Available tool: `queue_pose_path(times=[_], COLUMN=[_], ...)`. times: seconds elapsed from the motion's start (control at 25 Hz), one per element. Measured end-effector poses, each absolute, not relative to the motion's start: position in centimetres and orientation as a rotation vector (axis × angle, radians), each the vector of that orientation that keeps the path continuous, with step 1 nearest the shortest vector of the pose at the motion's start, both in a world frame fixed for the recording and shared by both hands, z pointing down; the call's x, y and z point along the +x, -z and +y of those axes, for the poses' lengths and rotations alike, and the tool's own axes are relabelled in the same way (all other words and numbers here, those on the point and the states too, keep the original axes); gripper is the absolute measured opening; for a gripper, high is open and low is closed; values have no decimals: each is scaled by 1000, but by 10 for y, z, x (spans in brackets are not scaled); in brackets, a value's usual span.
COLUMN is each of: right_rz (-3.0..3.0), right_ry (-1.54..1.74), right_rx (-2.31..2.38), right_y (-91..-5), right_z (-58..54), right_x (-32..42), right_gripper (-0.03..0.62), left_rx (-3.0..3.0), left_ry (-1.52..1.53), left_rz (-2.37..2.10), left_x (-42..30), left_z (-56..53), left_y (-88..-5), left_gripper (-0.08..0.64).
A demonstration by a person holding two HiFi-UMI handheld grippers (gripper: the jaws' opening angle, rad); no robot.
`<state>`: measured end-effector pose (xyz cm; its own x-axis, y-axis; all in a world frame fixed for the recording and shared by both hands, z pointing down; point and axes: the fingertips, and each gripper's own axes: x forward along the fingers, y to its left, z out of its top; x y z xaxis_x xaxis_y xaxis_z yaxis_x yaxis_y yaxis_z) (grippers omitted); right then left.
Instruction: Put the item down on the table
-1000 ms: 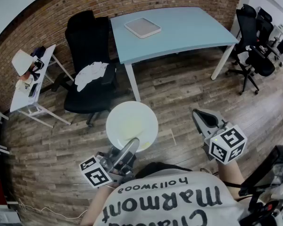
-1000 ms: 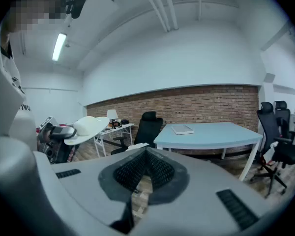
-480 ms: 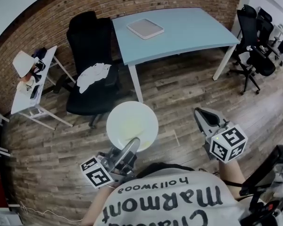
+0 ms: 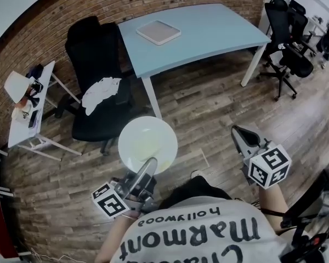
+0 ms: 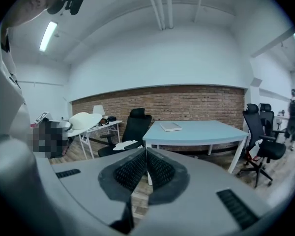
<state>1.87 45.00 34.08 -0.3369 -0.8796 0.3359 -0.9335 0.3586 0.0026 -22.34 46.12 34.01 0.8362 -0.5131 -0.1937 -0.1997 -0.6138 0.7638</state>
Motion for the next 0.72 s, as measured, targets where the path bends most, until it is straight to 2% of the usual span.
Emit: queue_pose_path(times=[0.28, 0.72], right_rz=[-2354, -2410], right_ry=[-223, -294], right_rx=[1533, 1530], right_y=[-349, -344], right_z=[406, 298], right_x=[12, 65], right_gripper=[9, 9], left_rx=[2208, 2172], left_ry=[505, 517], left_rz=[-519, -554], left_x=[-208, -161], left_z=[423, 331], left_y=[-350, -346], left_gripper=[94, 94])
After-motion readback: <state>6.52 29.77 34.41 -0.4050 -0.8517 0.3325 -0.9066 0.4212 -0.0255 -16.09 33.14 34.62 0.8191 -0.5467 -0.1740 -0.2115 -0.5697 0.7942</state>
